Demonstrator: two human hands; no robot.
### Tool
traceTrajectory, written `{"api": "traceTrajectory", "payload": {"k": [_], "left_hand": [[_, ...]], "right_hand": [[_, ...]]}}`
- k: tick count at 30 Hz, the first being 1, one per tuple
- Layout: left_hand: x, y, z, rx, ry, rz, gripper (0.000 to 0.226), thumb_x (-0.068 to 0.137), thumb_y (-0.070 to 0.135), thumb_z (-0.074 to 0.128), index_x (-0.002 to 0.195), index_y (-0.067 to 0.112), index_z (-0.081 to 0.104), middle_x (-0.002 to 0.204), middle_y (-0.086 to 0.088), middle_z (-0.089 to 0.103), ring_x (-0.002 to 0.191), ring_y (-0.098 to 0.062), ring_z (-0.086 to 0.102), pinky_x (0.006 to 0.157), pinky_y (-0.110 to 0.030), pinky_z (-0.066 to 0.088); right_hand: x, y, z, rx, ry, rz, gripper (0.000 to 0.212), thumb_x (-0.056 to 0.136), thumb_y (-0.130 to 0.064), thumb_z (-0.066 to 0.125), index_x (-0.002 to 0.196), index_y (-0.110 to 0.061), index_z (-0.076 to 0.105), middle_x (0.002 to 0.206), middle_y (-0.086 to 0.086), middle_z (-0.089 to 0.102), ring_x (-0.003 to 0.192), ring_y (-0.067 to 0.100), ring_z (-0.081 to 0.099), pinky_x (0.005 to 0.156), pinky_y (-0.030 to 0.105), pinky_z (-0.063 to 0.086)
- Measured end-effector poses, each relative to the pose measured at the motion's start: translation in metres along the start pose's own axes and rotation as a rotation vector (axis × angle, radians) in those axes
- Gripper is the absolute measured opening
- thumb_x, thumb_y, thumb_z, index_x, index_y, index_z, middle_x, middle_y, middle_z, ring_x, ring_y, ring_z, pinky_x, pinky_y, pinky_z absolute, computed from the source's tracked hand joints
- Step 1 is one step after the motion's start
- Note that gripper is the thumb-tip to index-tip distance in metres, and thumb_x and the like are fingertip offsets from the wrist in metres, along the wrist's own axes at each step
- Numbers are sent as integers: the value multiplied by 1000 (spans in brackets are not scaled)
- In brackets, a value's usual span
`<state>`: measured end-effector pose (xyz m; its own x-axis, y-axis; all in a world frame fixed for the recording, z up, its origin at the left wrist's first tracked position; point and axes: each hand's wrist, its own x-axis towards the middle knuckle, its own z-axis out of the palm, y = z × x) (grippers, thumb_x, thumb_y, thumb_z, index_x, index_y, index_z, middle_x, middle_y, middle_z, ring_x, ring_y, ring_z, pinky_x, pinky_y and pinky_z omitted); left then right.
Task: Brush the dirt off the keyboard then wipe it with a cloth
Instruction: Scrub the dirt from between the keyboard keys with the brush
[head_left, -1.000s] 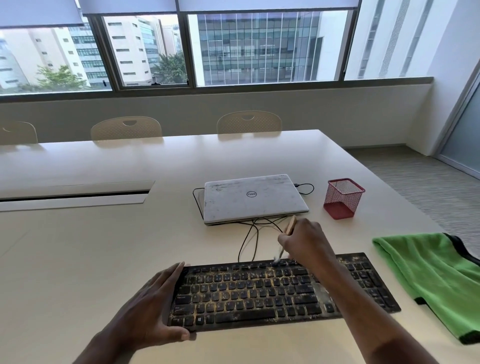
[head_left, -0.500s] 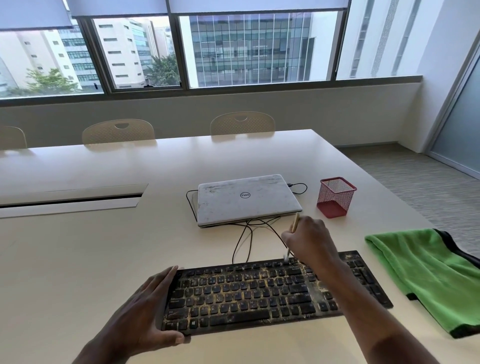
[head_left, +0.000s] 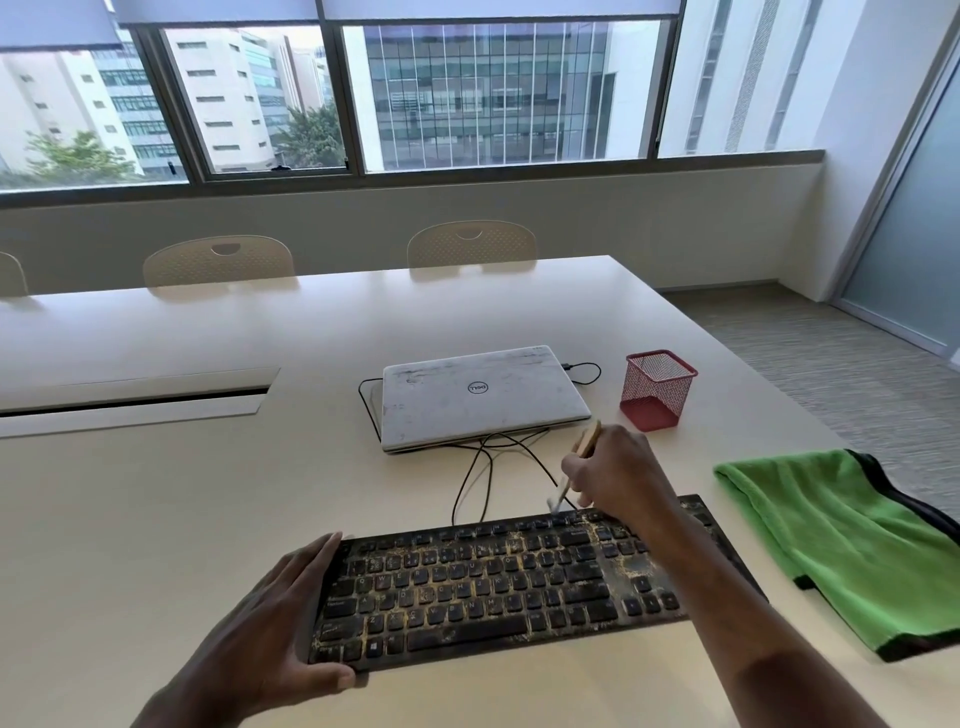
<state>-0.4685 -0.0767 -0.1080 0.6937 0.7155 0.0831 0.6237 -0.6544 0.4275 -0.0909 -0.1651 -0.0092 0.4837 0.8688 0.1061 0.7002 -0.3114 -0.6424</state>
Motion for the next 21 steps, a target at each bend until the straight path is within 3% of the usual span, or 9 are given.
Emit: {"api": "traceTrajectory", "payload": {"k": [2,5,8,10,14,16,18,21], "left_hand": [[0,1,-1,-2,-5,1,139,55,93,70,161,28,9,161,29,9,147,12,15,116,-13,22],[0,1,-1,1,-14,4,138,56,92,72,161,28,10,162,28,9,146,14,12,114,-6,16],[0,0,-1,1,-19,4,138,56,89,74,162,26,12,162,28,12,146,13,14,114,-5,16],[0,-1,-1,-2,-23,2,136,57,88,75,162,27,13,162,32,10,146,13,15,114,-4,15],[3,-1,-2,4,-25,-11,139,55,92,71,161,28,8,160,30,6,144,18,8,115,-12,20],[4,0,-3,-3,-39,-26,139,53,94,69,159,30,5,159,30,3,144,15,8,116,-18,20],[5,0,-2,-3,-50,-33,139,53,94,70,159,30,6,159,30,4,146,11,11,117,-20,22],[3,-6,0,-4,-48,-38,139,54,92,72,161,29,12,162,30,8,148,12,14,116,-25,30]], "right_hand": [[0,3,-1,-64,12,15,15,91,-14,66,80,-4,66,69,5,65,57,19,69,52,30,59],[0,8,-7,-164,93,77,16,91,-17,65,82,-3,67,65,3,60,55,15,59,46,20,45],[1,11,-12,-18,75,77,19,90,-13,67,83,4,70,73,13,69,58,24,71,49,30,59],[0,9,-14,42,42,71,16,91,-11,67,84,4,69,75,14,70,55,21,71,41,21,53],[-1,16,-15,-100,59,60,16,91,-14,65,81,-2,66,73,11,69,59,23,68,56,32,59],[0,21,-17,-150,131,78,16,91,-15,64,84,-1,68,78,15,71,63,25,65,60,30,55],[1,22,-17,-65,133,75,17,91,-15,65,86,1,69,80,17,72,62,25,68,56,31,59],[-1,18,-16,21,60,36,16,92,-13,66,91,2,70,79,14,69,57,19,70,44,21,55]]}}
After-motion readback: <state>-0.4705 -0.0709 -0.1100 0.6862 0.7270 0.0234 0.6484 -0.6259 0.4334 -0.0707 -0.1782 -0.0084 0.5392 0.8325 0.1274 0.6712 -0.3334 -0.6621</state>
